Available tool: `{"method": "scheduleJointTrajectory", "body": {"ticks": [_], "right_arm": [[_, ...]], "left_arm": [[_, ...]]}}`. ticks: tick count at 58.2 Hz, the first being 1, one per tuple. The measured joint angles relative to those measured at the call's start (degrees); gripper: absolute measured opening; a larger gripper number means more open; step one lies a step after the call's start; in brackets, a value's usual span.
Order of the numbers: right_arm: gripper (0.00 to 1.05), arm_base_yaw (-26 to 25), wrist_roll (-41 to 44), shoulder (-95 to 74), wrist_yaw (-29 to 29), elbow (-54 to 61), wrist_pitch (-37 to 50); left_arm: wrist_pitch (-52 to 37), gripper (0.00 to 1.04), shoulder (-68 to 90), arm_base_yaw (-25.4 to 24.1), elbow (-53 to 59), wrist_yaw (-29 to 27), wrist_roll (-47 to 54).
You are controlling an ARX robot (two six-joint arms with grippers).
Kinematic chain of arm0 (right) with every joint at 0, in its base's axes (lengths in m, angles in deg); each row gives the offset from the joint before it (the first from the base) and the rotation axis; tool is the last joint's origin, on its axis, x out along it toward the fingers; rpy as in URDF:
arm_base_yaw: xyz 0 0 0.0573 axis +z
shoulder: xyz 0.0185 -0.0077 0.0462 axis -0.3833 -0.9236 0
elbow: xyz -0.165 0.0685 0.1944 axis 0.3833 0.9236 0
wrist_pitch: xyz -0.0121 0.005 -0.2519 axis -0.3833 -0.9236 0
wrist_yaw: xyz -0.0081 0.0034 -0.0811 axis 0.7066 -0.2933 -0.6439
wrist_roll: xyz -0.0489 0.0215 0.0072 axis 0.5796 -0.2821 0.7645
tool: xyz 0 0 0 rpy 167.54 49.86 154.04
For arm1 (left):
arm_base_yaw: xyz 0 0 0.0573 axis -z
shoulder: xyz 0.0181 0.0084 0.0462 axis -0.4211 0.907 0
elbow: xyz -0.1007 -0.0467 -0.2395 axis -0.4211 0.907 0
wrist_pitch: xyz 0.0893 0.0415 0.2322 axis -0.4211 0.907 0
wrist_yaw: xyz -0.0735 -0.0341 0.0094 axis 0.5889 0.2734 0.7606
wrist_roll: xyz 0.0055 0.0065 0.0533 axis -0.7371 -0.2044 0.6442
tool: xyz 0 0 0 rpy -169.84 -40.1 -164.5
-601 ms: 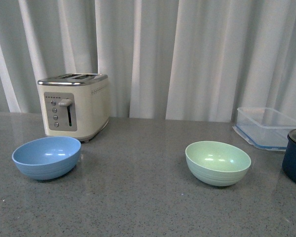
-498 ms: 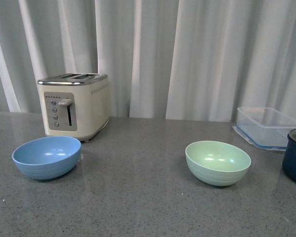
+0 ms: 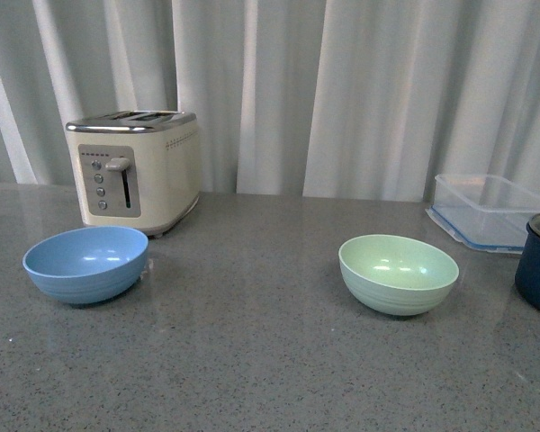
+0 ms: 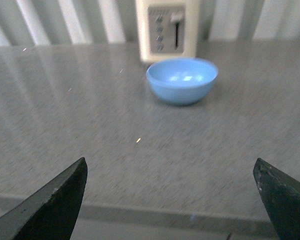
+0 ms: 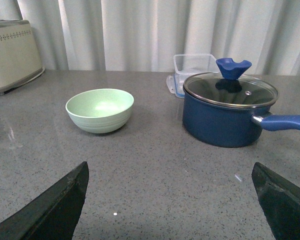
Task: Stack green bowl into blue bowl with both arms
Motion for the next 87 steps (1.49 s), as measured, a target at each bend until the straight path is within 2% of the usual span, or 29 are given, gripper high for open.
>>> {"method": "scheduleJointTrajectory", "body": {"ticks": [2,8,18,21,26,38,52,73,87], "right_arm": [[0.95,0.0,-0.02,0.02,-0.02,0.0,0.0],[0.95,0.0,0.0,0.02,0.02,0.0,0.0],[0.95,0.0,0.0,0.02,0.0,0.0,0.0],[0.95,0.0,-0.02,0.02,0.0,0.0,0.0],[0.95,0.0,0.0,0.02,0.02,0.0,0.0],[0.95,0.0,0.0,0.02,0.0,0.0,0.0],[0.95,0.0,0.0,0.02,0.02,0.0,0.0],[0.95,0.0,-0.02,0.02,0.0,0.0,0.0],[0.95,0.0,0.0,0.02,0.02,0.0,0.0]], "left_arm": [[-0.04,0.98,2.54,-0.11,-0.39,-1.42,2.43],[-2.82,0.98,10.21,-3.54,-3.3,0.68,5.09],[-9.42,0.98,27.43,-9.46,-16.55,9.66,1.92],[-10.27,0.98,32.72,-9.77,-20.59,11.85,1.11],[-10.8,0.98,41.29,-8.98,-27.45,12.24,0.5],[-3.87,0.98,66.97,-6.1,-50.27,10.71,-5.62],[8.76,0.98,87.23,-5.79,-66.07,5.49,-11.63],[12.46,0.98,102.03,-6.05,-76.39,5.49,-17.25],[14.88,0.98,109.42,-6.01,-81.99,3.17,-20.26]]}}
